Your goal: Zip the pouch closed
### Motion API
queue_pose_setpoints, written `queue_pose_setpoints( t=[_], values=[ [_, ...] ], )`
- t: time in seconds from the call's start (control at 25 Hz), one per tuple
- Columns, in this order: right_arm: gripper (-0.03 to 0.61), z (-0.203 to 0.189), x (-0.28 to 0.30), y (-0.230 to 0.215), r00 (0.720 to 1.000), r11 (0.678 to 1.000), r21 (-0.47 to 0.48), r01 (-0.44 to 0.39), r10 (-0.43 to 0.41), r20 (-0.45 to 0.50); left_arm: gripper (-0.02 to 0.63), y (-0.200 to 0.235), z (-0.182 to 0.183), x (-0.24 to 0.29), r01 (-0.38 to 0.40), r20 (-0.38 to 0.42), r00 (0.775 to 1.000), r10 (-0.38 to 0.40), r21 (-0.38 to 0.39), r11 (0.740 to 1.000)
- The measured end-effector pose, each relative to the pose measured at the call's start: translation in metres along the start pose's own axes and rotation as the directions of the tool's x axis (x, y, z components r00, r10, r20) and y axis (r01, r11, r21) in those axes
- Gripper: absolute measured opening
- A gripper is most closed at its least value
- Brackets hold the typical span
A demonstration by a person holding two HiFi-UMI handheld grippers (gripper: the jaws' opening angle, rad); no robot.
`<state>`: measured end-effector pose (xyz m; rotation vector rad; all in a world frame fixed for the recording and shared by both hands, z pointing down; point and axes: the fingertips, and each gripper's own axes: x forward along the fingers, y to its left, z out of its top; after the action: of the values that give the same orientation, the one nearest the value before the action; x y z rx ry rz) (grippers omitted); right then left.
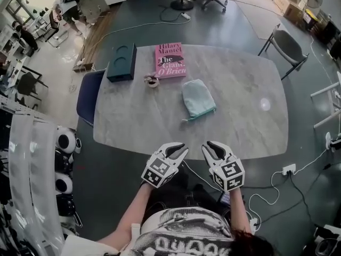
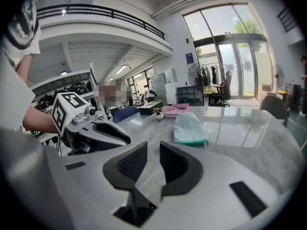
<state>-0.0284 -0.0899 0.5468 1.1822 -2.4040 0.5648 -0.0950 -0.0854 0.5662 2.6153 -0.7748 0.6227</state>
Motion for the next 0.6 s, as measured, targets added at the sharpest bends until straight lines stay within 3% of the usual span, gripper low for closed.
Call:
queue_pose_setpoints(
  t=[0.4, 0.6],
  values=[
    [0.049, -0.022, -0.076, 0.033, 0.996, 0.998, -0.041, -0.042, 0.045, 0.080, 0.048, -0.091, 0.005, -0.022, -0.041, 0.083, 0.996, 0.040, 0.016, 0.999],
    [0.000, -0.036, -0.108, 0.055, 0.990, 0.996, -0.058, -0.065, 0.071, 0.120, 0.030, -0.134, 0.001, -0.038, -0.065, 0.120, 0.991, 0.063, 0.015, 0.998]
  ],
)
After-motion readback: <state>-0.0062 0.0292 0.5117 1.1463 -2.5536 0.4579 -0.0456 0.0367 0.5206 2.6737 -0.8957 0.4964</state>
